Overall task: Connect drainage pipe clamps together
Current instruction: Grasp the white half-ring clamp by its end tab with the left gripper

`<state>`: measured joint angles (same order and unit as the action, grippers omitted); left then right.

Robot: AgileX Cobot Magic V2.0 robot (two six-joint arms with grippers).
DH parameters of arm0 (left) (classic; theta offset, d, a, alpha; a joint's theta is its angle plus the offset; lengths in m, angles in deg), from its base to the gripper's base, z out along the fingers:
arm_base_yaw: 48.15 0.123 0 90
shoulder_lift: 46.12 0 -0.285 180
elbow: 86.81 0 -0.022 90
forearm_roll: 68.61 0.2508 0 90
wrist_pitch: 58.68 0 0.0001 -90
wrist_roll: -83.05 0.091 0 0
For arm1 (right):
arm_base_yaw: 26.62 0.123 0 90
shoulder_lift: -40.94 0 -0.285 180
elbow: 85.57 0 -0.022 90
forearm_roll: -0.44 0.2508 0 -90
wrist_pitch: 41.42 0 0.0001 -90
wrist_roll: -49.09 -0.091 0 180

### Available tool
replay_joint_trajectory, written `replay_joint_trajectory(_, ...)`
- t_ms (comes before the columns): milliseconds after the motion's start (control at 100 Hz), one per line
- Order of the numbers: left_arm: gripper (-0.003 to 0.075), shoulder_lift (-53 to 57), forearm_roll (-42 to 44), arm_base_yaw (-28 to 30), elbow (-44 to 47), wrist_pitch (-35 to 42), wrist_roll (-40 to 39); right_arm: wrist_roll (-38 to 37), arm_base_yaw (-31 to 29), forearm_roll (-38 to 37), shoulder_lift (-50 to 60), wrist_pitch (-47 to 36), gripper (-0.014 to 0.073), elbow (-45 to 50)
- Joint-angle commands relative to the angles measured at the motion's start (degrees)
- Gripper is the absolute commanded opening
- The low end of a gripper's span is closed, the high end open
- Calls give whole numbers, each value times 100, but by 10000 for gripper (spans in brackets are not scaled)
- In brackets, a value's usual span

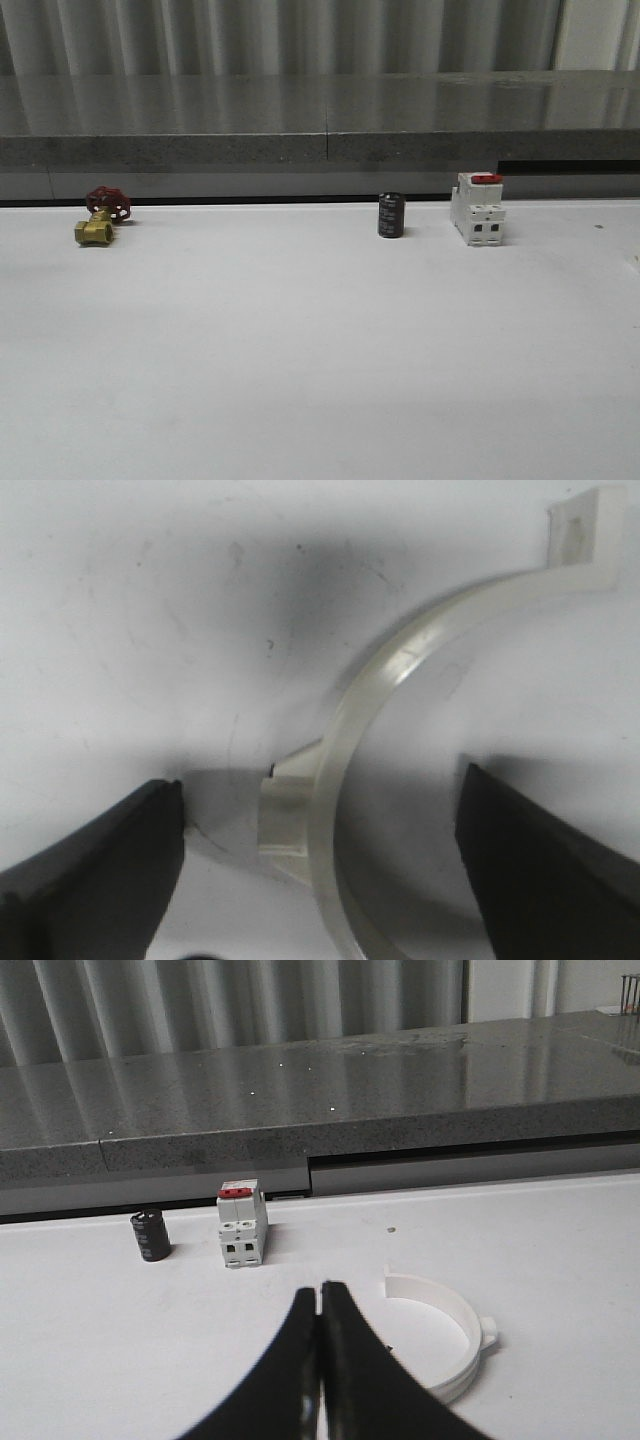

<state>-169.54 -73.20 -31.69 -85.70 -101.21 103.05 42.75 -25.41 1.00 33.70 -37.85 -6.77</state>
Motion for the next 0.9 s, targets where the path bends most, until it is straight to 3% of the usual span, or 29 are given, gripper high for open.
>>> replay_joint_trajectory(0, 543, 284, -48, 24, -152, 166, 3, 43, -4, -56, 110, -447, -66, -99)
replay_joint_trajectory(70, 538, 284, -48, 24, -152, 176, 3, 43, -4, -56, 110, -447, -66, -99)
replay_joint_trajectory(140, 478, 284, -48, 24, -152, 180, 3, 43, -4, -56, 110, -447, -66, -99)
replay_joint_trajectory(310, 140, 284, -48, 24, -152, 169, 3, 43, -4, -56, 110, -447, -66, -99)
replay_joint_trajectory(410, 3, 306, -48, 24, -152, 84, 3, 43, -4, -56, 110, -447, -66, -99)
replay_joint_trajectory(660, -11, 919, -652, -155, -139, -328, -349, 43, -4, -56, 110, -447, -66, -99)
replay_joint_trajectory(890, -11, 1749, -163, -1170, 87, -527, -1712, 43, -4, -56, 110, -447, -66, -99)
